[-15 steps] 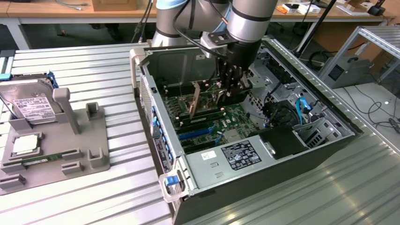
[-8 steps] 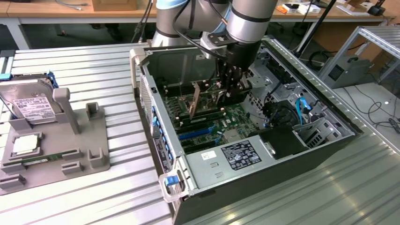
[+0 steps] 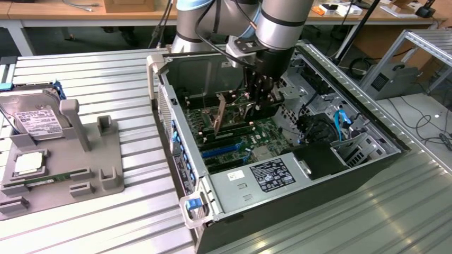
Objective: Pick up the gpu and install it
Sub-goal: 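Insert the gpu into the slot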
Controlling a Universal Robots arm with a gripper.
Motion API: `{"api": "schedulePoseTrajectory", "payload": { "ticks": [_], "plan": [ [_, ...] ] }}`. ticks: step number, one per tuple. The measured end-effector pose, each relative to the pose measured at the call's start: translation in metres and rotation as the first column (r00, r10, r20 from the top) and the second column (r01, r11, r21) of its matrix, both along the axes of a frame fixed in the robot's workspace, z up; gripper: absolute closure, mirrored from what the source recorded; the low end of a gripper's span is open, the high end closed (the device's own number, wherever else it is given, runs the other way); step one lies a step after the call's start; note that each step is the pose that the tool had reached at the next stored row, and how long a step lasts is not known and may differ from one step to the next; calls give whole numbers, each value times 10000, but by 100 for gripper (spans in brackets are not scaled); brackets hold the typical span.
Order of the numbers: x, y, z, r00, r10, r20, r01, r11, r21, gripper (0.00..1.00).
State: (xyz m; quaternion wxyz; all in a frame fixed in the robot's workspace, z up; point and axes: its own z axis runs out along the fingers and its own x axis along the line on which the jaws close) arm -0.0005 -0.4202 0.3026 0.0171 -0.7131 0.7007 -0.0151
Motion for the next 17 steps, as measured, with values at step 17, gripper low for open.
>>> {"api": "schedulePoseTrajectory", "payload": {
  "ticks": [17],
  "plan": [
    [-42, -4, -28, 10000, 0, 0, 0, 10000, 0, 73]
  ]
}}
